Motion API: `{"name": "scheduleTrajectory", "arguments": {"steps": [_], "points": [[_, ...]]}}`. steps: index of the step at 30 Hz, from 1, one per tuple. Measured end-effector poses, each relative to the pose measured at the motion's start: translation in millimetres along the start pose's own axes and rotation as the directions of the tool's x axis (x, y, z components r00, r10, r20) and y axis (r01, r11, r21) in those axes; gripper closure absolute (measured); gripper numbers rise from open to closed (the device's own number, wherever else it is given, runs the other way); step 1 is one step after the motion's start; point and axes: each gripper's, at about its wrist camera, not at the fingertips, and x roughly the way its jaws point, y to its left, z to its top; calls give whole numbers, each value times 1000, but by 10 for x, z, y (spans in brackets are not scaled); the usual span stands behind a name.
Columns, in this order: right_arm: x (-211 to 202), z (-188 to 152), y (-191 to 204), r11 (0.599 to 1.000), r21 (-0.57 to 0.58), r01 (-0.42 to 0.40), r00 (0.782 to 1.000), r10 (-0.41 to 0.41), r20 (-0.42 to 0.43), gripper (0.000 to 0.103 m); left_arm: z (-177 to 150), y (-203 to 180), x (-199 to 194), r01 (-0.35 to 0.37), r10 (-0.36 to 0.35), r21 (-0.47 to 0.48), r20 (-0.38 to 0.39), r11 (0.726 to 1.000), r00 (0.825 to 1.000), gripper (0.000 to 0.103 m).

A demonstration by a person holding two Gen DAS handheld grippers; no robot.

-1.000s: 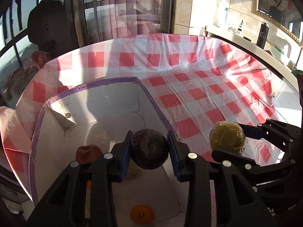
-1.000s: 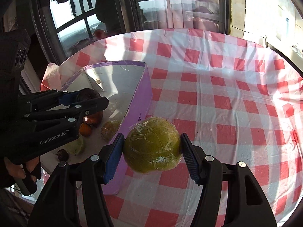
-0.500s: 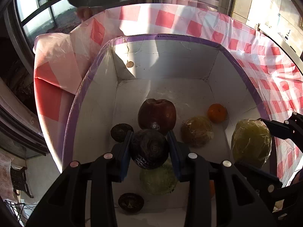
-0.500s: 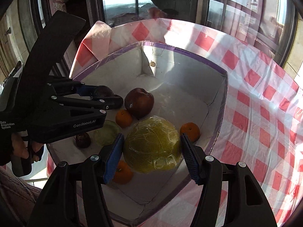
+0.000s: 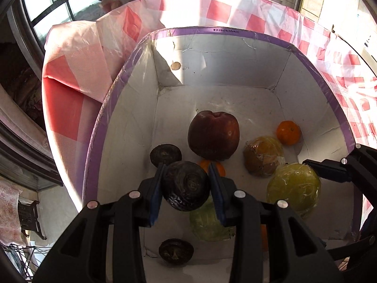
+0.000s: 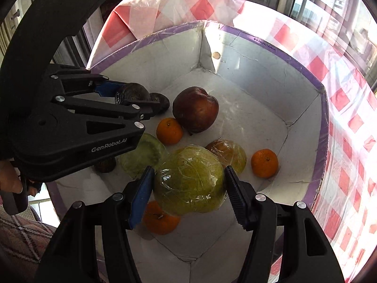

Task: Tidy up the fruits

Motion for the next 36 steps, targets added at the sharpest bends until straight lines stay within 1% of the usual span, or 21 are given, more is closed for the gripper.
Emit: {"name": "scheduleTrajectory", "arguments": {"steps": [4,7,9,11,13,14,16,17,18,20,21,24,25,26,27,28,29,30,32,34,36], "points": [[-7,-4,-19,1000,12,14,1000,-14,-3,43,22,-9,12,-2,2,6,5,1000,1000,64],[4,5,-26,999,17,31,999,-30,-16,43,29,1,17,4,-4,2,2,1000,1000,55],[-33,18,-43,999,32,31,1000,-31,-1,41,39,17,4,16,-16,-10,5,1000,1000,43],[-65,41,-65,998,49,34,999,-34,8,33,58,9,-28,28,-28,-5,9,1000,1000,38],[-101,56,-80,997,57,44,999,-45,19,29,52,4,-51,23,-23,-8,28,1000,999,20],[-122,62,-89,997,58,49,998,-51,24,26,55,15,-95,24,-24,-15,50,1000,998,11],[-161,66,-101,996,64,63,997,-65,34,22,71,41,-197,25,-23,-23,98,999,995,11],[-174,65,-109,995,69,69,997,-71,35,20,84,54,-266,21,-17,-29,132,999,991,11],[-182,67,-121,994,74,74,996,-77,34,19,97,65,-346,18,-12,-34,172,999,985,7],[-205,60,-149,993,88,79,996,-82,35,17,127,72,-520,-9,20,-45,247,999,969,2],[-218,56,-164,992,96,81,996,-85,36,17,153,70,-595,-30,43,-49,278,998,960,2],[-261,48,-208,989,128,78,996,-83,33,17,203,32,-757,-102,118,-65,326,993,938,2],[-280,46,-222,987,141,74,996,-79,30,17,218,18,-777,-125,141,-71,321,990,936,2],[-285,44,-236,986,152,65,997,-70,26,17,239,14,-765,-135,150,-73,293,988,944,2],[-300,47,-246,986,160,56,998,-60,24,17,252,31,-726,-136,152,-82,239,987,959,2],[-307,50,-250,985,162,52,998,-55,19,17,254,49,-664,-124,139,-92,181,988,974,2],[-309,56,-249,985,162,54,998,-57,12,17,241,62,-596,-97,109,-96,132,991,985,2],[-308,62,-243,985,160,61,998,-62,2,17,222,61,-538,-79,88,-91,101,993,991,2],[-299,55,-242,985,160,70,998,-69,-13,17,181,26,-466,-88,93,-64,77,994,993,2],[-284,45,-251,982,174,73,997,-69,-25,17,132,-17,-434,-72,75,-42,56,996,996,2],[-275,24,-269,980,187,74,997,-69,-34,17,104,-60,-417,-71,72,-26,48,997,996,2]]}}
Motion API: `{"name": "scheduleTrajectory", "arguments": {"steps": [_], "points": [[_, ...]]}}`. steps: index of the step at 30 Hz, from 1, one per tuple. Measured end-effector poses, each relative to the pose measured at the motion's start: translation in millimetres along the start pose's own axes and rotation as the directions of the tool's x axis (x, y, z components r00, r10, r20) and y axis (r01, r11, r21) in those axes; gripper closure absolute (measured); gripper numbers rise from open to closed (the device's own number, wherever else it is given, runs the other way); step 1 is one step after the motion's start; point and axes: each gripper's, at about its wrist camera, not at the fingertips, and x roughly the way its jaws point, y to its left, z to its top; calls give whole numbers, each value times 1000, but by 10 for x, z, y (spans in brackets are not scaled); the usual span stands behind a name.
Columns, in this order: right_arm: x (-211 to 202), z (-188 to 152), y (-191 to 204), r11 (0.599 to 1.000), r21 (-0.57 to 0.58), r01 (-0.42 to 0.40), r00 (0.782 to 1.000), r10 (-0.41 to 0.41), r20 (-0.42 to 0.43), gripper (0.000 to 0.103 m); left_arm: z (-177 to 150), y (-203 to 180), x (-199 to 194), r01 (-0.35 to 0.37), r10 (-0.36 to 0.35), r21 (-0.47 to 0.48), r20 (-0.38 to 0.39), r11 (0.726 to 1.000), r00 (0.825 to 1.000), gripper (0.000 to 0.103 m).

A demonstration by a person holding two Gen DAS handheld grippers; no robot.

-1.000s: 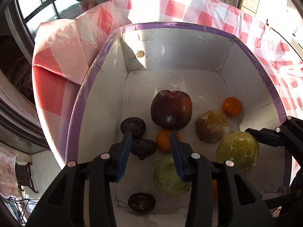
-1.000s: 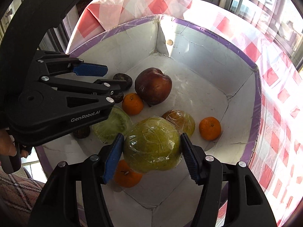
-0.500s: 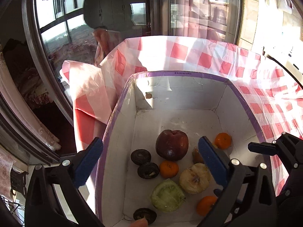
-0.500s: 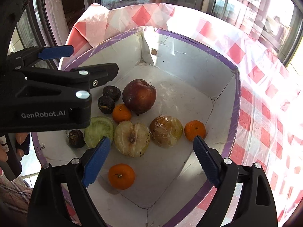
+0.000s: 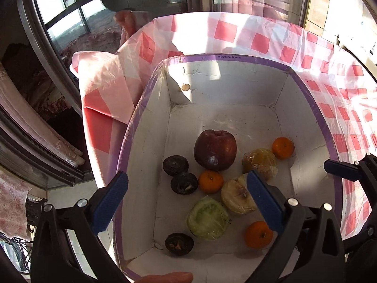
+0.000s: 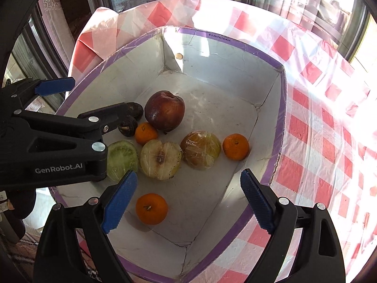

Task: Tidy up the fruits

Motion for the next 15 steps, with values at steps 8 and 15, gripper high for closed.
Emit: {"name": "scheduleTrajectory", "arguments": {"steps": [8,15], "points": [[-9,-21,2,1000,4,3,1000,-3,1,17,-14,-23,54,13,-13,5,-23,1000,1000,2],[-20,-43,-10,1000,8,3,1000,-3,3,17,-47,28,85,21,-22,-21,-45,1000,999,2]]}}
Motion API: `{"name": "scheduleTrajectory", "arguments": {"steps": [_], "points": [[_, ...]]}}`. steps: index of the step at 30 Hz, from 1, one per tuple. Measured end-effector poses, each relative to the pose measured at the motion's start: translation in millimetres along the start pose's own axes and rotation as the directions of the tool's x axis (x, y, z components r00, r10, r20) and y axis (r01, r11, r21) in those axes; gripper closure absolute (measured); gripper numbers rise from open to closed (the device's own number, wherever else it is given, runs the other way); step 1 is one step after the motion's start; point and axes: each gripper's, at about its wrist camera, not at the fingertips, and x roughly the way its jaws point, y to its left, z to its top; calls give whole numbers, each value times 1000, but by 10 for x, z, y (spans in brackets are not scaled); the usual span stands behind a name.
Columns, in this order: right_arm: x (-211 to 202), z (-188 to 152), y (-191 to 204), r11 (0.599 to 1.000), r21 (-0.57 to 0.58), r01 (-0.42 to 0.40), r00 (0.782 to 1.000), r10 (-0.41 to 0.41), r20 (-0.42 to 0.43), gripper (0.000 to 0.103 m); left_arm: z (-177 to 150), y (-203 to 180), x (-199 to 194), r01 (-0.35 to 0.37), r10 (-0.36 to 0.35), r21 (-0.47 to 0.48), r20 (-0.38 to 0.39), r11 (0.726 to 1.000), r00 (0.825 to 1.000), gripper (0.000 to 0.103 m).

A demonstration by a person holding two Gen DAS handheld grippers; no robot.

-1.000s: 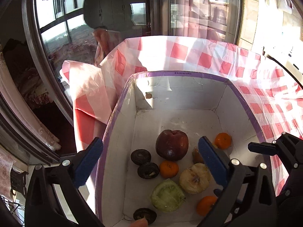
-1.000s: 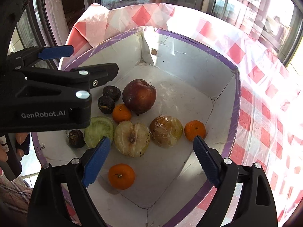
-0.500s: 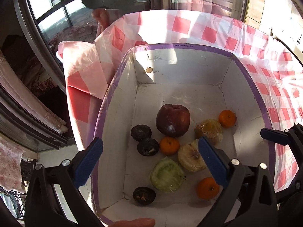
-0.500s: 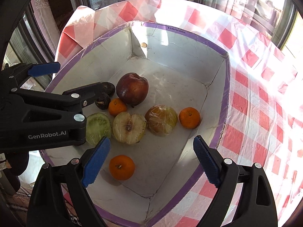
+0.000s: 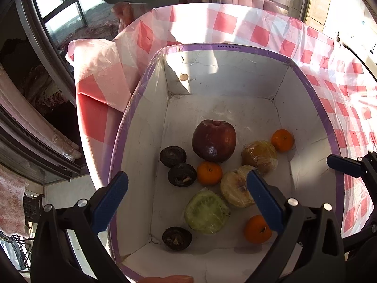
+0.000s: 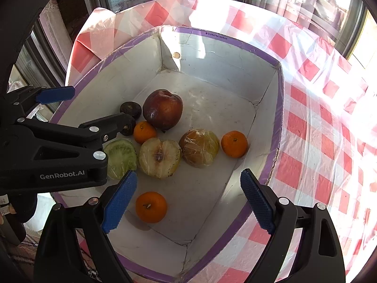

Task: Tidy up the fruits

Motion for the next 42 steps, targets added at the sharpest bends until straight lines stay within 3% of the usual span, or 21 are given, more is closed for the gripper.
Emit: {"name": "scheduleTrajectory", "arguments": {"steps": [32,42], "points": [[25,9,86,1000,-25,-6,1000,6,-5,17,-55,31,9,17,-17,-36,-7,999,1000,2],[15,-72,101,999,-32,-29,1000,28,-6,17,-86,69,93,23,-28,-68,-60,997,998,2]]}}
